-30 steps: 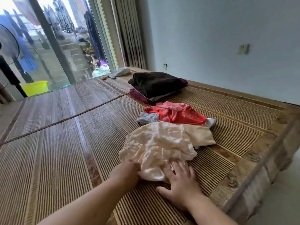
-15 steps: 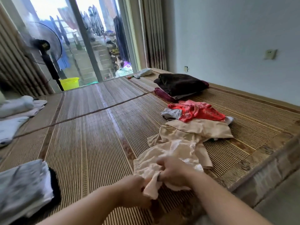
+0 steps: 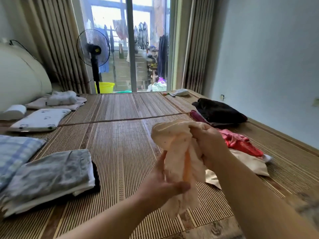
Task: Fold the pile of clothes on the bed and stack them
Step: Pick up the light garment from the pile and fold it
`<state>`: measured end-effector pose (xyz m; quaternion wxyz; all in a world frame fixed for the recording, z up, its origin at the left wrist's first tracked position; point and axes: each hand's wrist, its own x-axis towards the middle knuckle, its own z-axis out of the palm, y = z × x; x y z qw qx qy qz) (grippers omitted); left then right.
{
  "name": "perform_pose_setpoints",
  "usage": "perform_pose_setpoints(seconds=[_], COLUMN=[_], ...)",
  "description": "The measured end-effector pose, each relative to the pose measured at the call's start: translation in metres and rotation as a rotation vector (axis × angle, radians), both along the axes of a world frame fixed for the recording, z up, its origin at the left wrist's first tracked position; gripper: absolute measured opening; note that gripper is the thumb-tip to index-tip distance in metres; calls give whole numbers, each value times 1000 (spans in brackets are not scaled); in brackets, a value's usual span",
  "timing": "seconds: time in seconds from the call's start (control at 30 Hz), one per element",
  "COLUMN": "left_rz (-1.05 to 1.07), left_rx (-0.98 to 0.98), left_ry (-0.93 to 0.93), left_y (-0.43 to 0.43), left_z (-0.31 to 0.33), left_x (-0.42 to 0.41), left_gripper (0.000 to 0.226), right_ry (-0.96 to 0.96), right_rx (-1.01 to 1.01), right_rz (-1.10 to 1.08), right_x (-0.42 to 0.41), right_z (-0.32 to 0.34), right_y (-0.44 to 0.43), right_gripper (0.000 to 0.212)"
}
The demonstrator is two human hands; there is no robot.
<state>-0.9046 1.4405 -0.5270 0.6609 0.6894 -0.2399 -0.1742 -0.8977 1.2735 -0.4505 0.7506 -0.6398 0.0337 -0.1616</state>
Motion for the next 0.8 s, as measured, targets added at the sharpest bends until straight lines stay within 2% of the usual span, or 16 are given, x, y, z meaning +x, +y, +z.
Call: perform_pose_setpoints(seconds=[0.07, 0.13, 0.2, 0.23, 0.3, 0.37, 0.4, 0.47, 0.53, 0.57, 0.63, 0.67, 0.7, 0.73, 0.77, 0.8], left_rz=[169, 269, 463, 546, 621, 542, 458, 257, 107, 110, 294, 374, 364, 261, 113, 0], left_rx=[69, 34, -72, -129, -136, -58, -14, 162, 347, 372, 355, 342, 304, 246, 201, 183], left_ry=[-28, 25, 112, 129, 51, -116, -197, -373, -540, -584, -593, -534, -405, -215, -23, 94], left_y=[-2, 4, 19, 29, 48, 59, 61, 60, 54, 52, 51, 54, 57, 61, 66, 71], left_z=[-2, -7, -6, -5, 2, 10, 16, 31, 44, 50, 54, 55, 54, 52, 50, 47], left_x=[-5, -3, 7, 13, 22, 30, 32, 32, 31, 32, 35, 35, 35, 33, 32, 31], left_gripper=[52, 35, 33, 34, 39, 36, 34, 36, 40, 41, 34, 27, 20, 14, 18, 27], right_ry=[13, 45, 93, 147, 344, 508, 482, 291, 150, 130, 97, 91, 89, 97, 94, 74], right_rx=[-26, -110, -286, -401, -667, -886, -923, -897, -822, -805, -876, -939, -986, -1005, -984, -935], right_rz=[-2, -58, -158, -169, -77, 46, 120, 304, 480, 536, 576, 571, 547, 525, 508, 498], right_x=[-2, -5, -6, -8, -13, -15, -15, -15, -9, -6, 0, 1, 2, 3, 4, 4], right_z=[-5, -12, -22, -27, -33, -37, -35, -23, -12, -7, 0, 4, 6, 8, 9, 11], right_y=[2, 1, -9, -14, -16, -16, -10, 12, 37, 49, 64, 69, 70, 70, 69, 67], right_gripper=[8, 4, 26, 30, 18, 69, 90, 107, 102, 94, 55, 33, 22, 21, 20, 17])
